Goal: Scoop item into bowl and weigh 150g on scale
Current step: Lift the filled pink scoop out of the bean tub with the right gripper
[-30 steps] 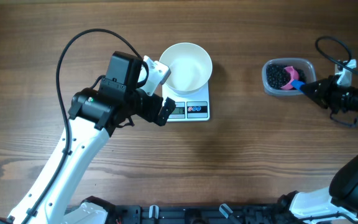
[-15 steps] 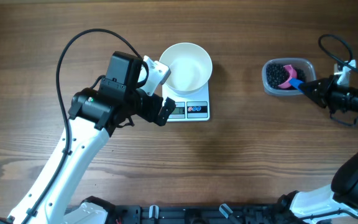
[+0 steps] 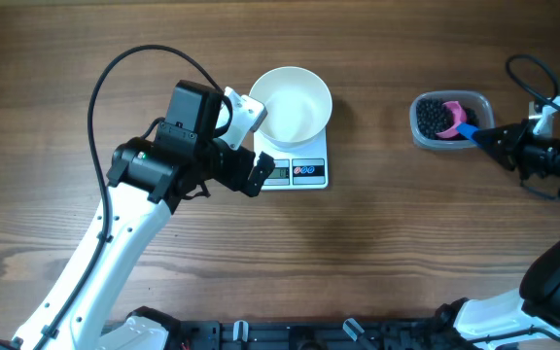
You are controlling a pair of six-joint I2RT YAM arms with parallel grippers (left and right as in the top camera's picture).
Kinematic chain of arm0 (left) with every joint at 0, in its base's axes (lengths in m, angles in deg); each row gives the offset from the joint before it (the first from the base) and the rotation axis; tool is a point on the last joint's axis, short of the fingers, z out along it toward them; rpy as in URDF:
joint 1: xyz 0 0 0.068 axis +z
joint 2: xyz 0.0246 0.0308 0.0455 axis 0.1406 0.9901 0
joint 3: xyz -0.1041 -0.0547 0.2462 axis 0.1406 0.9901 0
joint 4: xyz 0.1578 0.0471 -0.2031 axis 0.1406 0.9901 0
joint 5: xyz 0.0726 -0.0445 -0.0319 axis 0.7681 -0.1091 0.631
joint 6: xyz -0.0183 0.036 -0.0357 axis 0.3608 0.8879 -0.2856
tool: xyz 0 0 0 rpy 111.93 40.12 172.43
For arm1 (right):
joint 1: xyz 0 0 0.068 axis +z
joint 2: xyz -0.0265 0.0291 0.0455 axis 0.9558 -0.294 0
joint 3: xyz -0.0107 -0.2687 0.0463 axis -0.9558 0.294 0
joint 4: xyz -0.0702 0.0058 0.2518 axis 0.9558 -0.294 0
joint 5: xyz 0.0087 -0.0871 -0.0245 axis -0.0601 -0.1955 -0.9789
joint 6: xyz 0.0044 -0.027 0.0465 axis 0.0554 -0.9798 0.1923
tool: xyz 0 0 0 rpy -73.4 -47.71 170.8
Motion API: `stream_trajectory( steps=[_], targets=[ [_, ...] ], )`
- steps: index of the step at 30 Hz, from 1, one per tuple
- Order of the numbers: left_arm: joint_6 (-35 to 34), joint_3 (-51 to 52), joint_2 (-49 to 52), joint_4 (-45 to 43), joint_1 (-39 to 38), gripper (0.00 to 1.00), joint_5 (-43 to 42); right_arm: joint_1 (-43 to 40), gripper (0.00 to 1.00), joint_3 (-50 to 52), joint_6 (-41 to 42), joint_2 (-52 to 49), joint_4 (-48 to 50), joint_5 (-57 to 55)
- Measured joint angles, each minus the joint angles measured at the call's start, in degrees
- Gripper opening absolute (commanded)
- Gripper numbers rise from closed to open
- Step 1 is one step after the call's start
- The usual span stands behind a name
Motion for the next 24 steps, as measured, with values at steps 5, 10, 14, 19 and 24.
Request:
stream_trajectory(
  steps=[5, 10, 14, 19, 24],
  targets=[
    [0.00, 0.00, 0.00, 0.00, 0.00, 1.00, 0.00, -0.39, 0.04, 0.00, 0.00, -0.02, 0.00, 1.11],
    [0.00, 0.00, 0.00, 0.00, 0.00, 1.00, 0.00, -0.39, 0.04, 0.00, 0.00, -0.55, 0.02, 1.75],
    [0.00, 0.00, 0.00, 0.00, 0.00, 1.00, 0.00, -0.39, 0.04, 0.00, 0.02, -0.85, 0.02, 2.12],
    [0.00, 0.00, 0.00, 0.00, 0.00, 1.00, 0.00, -1.31, 0.04, 0.00, 0.74, -0.85, 0.02, 3.13],
    [0.00, 0.00, 0.00, 0.00, 0.00, 1.00, 0.00, -4.39, 0.04, 0.00, 0.92, -0.85, -0.09, 5.88]
  ],
)
